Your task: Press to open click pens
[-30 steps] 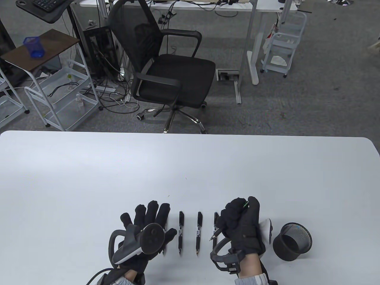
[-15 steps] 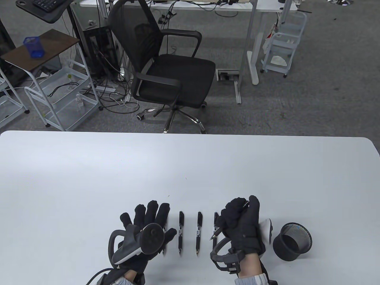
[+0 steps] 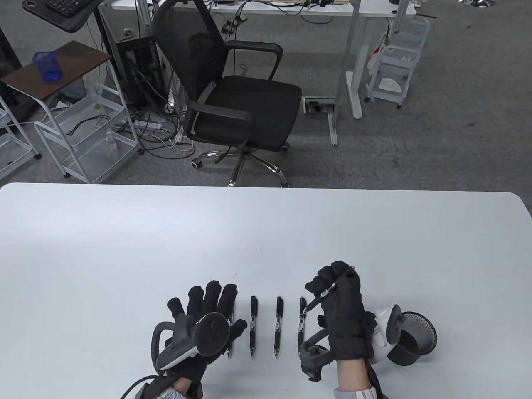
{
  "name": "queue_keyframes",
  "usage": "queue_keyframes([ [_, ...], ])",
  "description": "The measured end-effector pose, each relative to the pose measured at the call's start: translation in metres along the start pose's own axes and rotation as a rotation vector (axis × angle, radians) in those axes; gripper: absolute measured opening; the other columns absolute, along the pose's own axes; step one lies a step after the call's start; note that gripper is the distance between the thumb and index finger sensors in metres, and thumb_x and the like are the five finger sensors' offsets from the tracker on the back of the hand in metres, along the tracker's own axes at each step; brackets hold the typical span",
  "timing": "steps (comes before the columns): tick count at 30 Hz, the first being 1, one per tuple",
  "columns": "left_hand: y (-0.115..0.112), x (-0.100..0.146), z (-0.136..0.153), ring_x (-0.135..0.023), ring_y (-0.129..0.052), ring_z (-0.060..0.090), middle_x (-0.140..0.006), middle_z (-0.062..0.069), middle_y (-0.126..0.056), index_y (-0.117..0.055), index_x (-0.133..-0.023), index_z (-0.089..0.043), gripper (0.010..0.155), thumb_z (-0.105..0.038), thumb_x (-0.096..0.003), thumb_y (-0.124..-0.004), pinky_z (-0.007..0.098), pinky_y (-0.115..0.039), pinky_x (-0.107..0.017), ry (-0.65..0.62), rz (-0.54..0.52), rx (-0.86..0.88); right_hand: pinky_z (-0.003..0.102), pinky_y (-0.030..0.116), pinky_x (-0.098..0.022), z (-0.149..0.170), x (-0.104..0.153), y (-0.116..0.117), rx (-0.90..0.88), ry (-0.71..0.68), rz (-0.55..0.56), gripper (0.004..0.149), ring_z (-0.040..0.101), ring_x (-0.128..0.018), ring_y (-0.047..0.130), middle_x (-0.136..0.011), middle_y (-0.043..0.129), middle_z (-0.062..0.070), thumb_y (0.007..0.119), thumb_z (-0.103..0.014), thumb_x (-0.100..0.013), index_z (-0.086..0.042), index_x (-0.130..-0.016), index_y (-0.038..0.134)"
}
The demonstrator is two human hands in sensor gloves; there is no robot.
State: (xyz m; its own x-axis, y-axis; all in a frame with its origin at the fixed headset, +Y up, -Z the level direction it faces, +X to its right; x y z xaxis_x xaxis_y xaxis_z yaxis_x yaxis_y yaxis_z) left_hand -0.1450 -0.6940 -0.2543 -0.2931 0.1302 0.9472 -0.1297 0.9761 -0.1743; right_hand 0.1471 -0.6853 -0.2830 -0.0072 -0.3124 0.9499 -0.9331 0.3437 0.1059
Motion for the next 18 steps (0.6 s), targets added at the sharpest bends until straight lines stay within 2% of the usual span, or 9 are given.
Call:
queue_keyframes([
  [6,-0.0002,0.0000,0.0002,-0.114,-0.035,0.065,-0.132,0.025,-0.027,-0.021,-0.127,-0.023,0.074,-0.061,-0.0703,-0.050,0.086,-0.024,-0.068,0.000,0.001,0.001,0.074,0.035,-0.071,-0.0128,-0.0020,-0.0011,0.252,-0.038,-0.017,0.044,0.055,-0.087,0.052,-0.106,0.041,0.032,0.046,-0.015,-0.068,0.003,-0.107,0.036],
  [11,-0.0003,0.0000,0.0005,-0.114,-0.035,0.065,-0.132,0.025,-0.027,-0.021,-0.127,-0.022,0.074,-0.061,-0.0702,-0.050,0.086,-0.024,-0.068,0.000,0.002,0.003,0.078,0.019,-0.067,-0.0118,-0.0044,-0.0002,0.342,0.011,-0.066,0.043,0.065,-0.092,0.022,-0.112,0.022,0.039,0.055,-0.009,-0.067,0.003,-0.109,0.052],
  [13,-0.0003,0.0000,0.0007,-0.114,-0.035,0.065,-0.132,0.025,-0.027,-0.021,-0.127,-0.022,0.074,-0.060,-0.0703,-0.050,0.086,-0.024,-0.068,0.000,0.002,0.004,0.079,0.019,-0.065,-0.0106,-0.0047,-0.0009,0.418,0.054,-0.074,0.043,0.066,-0.091,0.016,-0.112,0.020,0.039,0.058,-0.009,-0.067,-0.001,-0.110,0.057],
  [14,-0.0002,0.0000,0.0008,-0.114,-0.035,0.065,-0.132,0.025,-0.027,-0.021,-0.127,-0.022,0.074,-0.061,-0.0703,-0.050,0.086,-0.024,-0.068,0.000,0.001,0.004,0.078,0.021,-0.066,-0.0098,-0.0048,-0.0018,0.473,0.076,-0.072,0.043,0.066,-0.091,0.018,-0.112,0.023,0.038,0.060,-0.010,-0.068,-0.003,-0.110,0.058],
  [16,-0.0002,0.0001,0.0010,-0.114,-0.035,0.065,-0.132,0.025,-0.027,-0.021,-0.127,-0.022,0.074,-0.061,-0.0703,-0.050,0.086,-0.024,-0.068,0.001,0.002,0.005,0.077,0.030,-0.066,-0.0088,-0.0054,-0.0039,0.556,0.097,-0.055,0.043,0.064,-0.091,0.031,-0.109,0.042,0.035,0.062,-0.010,-0.067,-0.006,-0.110,0.062],
  [18,-0.0002,0.0002,0.0012,-0.114,-0.035,0.065,-0.132,0.025,-0.027,-0.021,-0.127,-0.023,0.073,-0.061,-0.0703,-0.050,0.086,-0.024,-0.068,0.002,0.004,0.007,0.075,0.038,-0.067,-0.0062,-0.0056,-0.0064,0.645,0.137,-0.028,0.043,0.060,-0.090,0.043,-0.106,0.053,0.032,0.065,-0.011,-0.067,-0.007,-0.110,0.064],
])
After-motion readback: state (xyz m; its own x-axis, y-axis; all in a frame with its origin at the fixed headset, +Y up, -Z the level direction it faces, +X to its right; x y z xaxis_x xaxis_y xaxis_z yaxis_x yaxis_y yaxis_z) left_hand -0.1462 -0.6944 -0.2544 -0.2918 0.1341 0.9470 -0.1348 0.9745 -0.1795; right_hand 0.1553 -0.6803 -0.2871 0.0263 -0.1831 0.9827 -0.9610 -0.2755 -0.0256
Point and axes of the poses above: the tracker on the back of each hand, its own z axis roughly to the little-finger side, its own x axis roughly from the fingertips to the wrist, y = z × x, the point moved 2 cm from there along -x, roughly from the wrist to the fingertips
